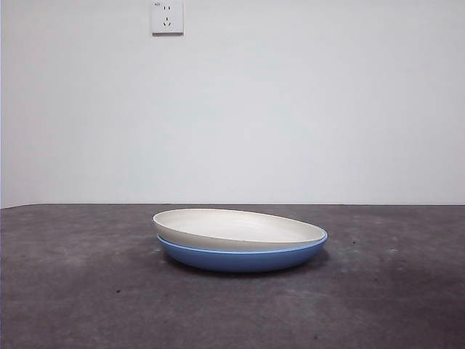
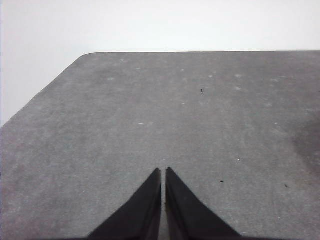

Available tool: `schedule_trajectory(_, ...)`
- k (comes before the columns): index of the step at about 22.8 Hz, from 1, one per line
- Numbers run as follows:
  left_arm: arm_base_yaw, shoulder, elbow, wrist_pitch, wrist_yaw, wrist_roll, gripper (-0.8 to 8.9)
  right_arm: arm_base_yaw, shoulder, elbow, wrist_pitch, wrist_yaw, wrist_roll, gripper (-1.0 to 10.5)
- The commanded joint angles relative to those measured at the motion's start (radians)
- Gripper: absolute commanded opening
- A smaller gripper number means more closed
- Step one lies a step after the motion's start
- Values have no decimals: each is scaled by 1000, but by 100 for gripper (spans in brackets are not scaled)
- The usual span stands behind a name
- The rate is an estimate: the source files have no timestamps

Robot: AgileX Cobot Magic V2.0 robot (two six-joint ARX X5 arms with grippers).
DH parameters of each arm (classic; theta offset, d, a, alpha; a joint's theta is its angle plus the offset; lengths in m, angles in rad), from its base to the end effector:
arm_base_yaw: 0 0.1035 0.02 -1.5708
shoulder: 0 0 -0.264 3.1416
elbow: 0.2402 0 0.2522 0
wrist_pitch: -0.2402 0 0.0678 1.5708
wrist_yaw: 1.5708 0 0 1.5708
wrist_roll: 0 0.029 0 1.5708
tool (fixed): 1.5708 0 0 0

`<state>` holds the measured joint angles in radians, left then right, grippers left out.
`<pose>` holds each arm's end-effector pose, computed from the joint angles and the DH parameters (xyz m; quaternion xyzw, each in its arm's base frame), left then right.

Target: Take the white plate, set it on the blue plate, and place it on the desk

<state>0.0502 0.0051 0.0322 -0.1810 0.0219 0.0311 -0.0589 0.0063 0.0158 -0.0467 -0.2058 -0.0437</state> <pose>0.0948 0.0041 0.1566 0.0127 0.0770 0.0129 0.9969 0.0967 0.0002 0.1639 -0.0193 0.0168 0.0738 0.9969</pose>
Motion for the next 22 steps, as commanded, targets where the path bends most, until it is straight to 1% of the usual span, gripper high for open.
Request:
schedule_trajectory(1,2,-2,-21,-6,-4,-10,15,0,-3,-5,-26,28,18,7)
schedule_trajectory(5,2,-2,-21,-6,-4,-10,15,0,-3,-5,-128,31,18,7)
schedule_trajectory(11,2,-2,-21,-6,-4,-10,15,0,-3,-5,-127,80,50,7)
schedule_trajectory(22,2,-2,-21,-6,-4,-9,15,-2,-3,-5,-107,76,59,7)
